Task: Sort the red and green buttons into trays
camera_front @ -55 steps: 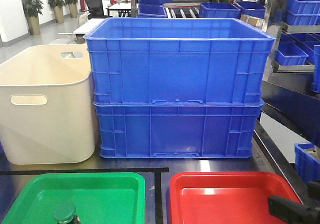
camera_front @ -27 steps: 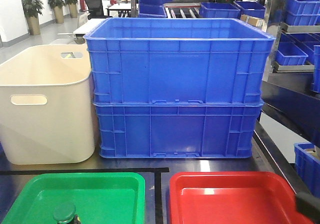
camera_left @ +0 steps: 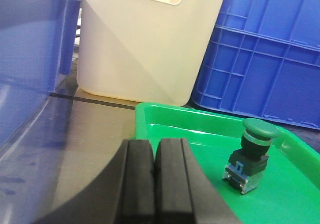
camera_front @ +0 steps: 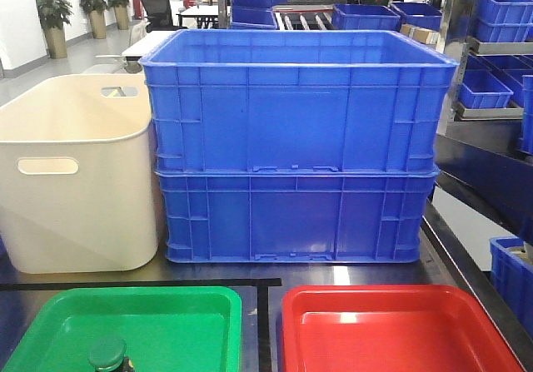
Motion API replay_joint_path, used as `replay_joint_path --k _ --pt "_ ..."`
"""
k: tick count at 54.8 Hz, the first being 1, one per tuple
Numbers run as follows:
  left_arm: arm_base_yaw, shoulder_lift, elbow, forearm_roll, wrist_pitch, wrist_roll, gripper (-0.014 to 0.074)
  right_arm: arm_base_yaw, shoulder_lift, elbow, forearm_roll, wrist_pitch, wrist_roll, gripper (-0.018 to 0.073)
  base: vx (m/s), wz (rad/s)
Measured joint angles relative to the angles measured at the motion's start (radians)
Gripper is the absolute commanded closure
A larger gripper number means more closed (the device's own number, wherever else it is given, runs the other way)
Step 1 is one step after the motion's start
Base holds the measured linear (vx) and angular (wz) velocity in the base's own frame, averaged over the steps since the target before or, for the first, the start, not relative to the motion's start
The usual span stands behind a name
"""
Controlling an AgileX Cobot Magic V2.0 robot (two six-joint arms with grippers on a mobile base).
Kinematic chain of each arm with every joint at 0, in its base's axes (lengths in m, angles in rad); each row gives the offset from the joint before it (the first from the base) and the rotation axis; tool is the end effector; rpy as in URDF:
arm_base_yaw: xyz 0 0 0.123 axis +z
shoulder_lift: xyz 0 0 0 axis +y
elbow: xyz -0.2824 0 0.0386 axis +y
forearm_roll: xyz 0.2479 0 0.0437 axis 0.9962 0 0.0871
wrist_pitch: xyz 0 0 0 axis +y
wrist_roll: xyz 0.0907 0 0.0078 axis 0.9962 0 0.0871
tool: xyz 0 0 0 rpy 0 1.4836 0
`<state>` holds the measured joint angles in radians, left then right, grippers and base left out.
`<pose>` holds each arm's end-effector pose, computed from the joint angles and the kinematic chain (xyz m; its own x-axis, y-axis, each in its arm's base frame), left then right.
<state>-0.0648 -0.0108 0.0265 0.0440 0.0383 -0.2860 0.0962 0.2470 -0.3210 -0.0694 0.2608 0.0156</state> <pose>0.0566 -0.0035 0.2012 0.0171 -0.2413 -0.9703 0.0692 0.9684 -0.2396 0.0700 0.0051 0.2823 -0.0942 -0.0608 -0.9937 -0.0833 0.9951 -0.0530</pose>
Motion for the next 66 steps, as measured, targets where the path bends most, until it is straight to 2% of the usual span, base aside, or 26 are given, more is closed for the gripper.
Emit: replay_joint_path --k 11,21,27,37,66 --pt "0.000 0.000 0.000 0.000 0.000 0.000 0.0602 -0.073 -0.112 0.135 -0.032 -0.004 0.029 0.0573 0.00 0.00" --pt "0.000 0.000 0.000 0.000 0.000 0.000 0.0602 -0.081 -0.206 0.272 -0.037 -0.068 0.036 0.0572 0.00 0.00" --pt "0.000 0.000 0.000 0.000 0.000 0.000 0.0602 -0.082 -0.251 0.343 -0.040 -0.139 0.096 0.0572 0.00 0.00" --pt "0.000 0.000 0.000 0.000 -0.001 0.000 0.0602 -0.082 -0.260 0.350 -0.077 -0.170 0.191 0.0572 0.00 0.00" --pt "0.000 0.000 0.000 0.000 -0.001 0.000 0.0602 -0.082 -0.260 0.351 -0.093 -0.170 0.205 0.0572 0.00 0.00"
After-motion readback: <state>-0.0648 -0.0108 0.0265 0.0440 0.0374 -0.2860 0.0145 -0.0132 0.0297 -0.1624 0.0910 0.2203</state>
